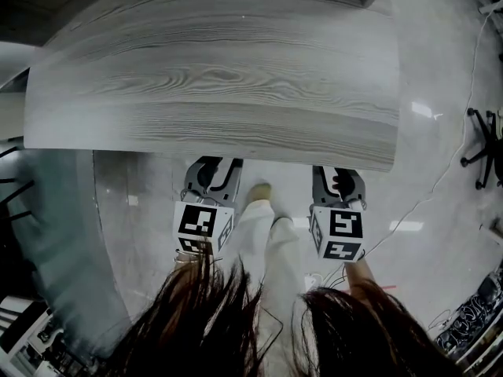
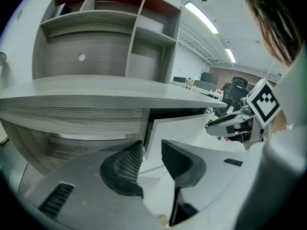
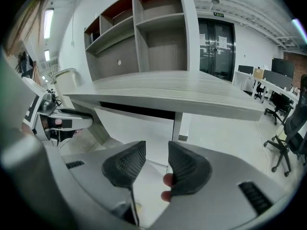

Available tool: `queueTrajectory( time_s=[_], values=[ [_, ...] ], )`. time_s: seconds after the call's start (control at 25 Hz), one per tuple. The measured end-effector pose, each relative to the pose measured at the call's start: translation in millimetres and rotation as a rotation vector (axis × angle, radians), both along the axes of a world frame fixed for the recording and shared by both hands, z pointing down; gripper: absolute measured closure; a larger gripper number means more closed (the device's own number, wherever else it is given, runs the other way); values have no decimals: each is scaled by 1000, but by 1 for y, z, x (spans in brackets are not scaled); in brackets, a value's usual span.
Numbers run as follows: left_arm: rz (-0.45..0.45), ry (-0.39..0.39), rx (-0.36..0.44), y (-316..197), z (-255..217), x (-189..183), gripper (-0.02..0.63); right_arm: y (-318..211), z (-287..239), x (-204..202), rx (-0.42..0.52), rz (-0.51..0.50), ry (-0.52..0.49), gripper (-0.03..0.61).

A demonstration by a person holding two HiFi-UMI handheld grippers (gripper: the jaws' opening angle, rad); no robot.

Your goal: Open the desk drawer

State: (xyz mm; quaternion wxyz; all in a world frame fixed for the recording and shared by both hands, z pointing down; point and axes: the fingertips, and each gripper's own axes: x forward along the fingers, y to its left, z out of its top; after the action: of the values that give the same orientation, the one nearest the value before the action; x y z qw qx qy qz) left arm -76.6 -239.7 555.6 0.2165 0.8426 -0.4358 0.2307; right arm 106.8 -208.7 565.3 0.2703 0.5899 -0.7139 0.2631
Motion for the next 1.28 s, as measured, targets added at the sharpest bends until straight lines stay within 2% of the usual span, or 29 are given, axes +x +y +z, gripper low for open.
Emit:
queueTrajectory(
  time_s=[0.52, 0.96, 1.16, 1.28],
  values=[
    [-14, 20, -31, -4, 26, 5, 494, -14, 13, 3, -13, -22, 5, 417],
    [-7, 4, 5, -13, 18, 14, 494, -19, 18, 2, -7, -52, -9, 414],
    [-26, 17, -13, -7, 31, 12, 494, -20, 19, 1, -6, -69, -10, 414],
    [2, 6, 25, -16, 17, 18, 494, -21, 20, 1, 0, -72, -15, 414]
  ],
)
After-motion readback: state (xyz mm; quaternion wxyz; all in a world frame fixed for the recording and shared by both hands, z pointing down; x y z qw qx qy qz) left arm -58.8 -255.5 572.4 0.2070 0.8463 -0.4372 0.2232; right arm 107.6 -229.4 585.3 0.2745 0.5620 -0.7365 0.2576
